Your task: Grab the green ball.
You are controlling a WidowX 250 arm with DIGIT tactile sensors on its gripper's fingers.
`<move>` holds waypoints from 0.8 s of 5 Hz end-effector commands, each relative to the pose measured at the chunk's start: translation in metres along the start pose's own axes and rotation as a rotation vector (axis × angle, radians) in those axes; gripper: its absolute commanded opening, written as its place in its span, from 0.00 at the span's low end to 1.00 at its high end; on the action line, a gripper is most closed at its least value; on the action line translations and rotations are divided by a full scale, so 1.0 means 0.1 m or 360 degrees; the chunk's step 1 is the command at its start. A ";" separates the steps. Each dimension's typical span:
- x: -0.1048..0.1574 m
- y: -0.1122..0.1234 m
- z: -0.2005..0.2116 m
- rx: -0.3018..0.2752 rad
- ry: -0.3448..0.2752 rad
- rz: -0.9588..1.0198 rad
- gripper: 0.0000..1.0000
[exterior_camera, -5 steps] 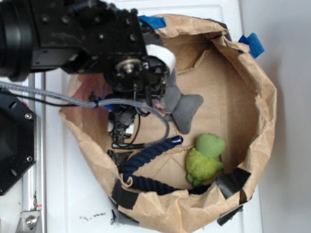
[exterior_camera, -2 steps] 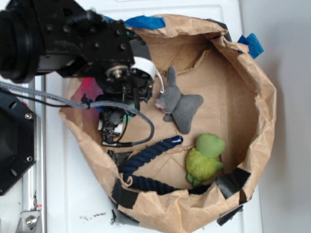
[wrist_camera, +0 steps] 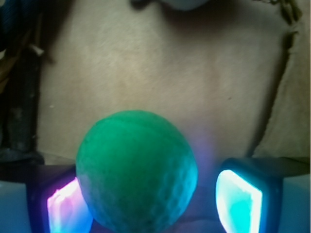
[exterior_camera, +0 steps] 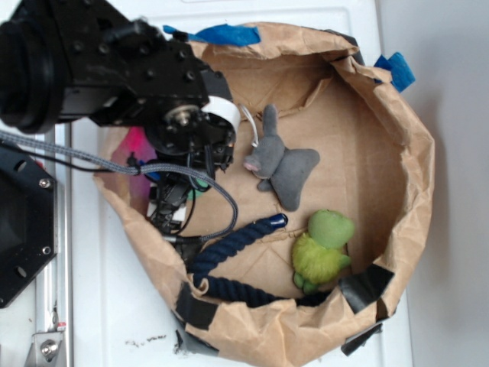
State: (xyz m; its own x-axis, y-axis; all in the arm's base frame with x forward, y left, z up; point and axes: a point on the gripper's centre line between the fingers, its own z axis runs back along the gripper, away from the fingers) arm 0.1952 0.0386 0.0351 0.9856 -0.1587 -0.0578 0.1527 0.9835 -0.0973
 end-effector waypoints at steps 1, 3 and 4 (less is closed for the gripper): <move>0.03 -0.10 0.04 0.0002 -0.0068 -0.0078 1.00; 0.05 -0.08 0.00 0.0002 -0.0111 -0.0062 0.00; 0.06 -0.07 0.03 -0.0009 -0.0117 -0.0052 0.00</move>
State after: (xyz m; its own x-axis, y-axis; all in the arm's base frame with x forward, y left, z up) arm 0.1943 0.0292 0.0299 0.9822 -0.1857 -0.0274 0.1809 0.9754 -0.1259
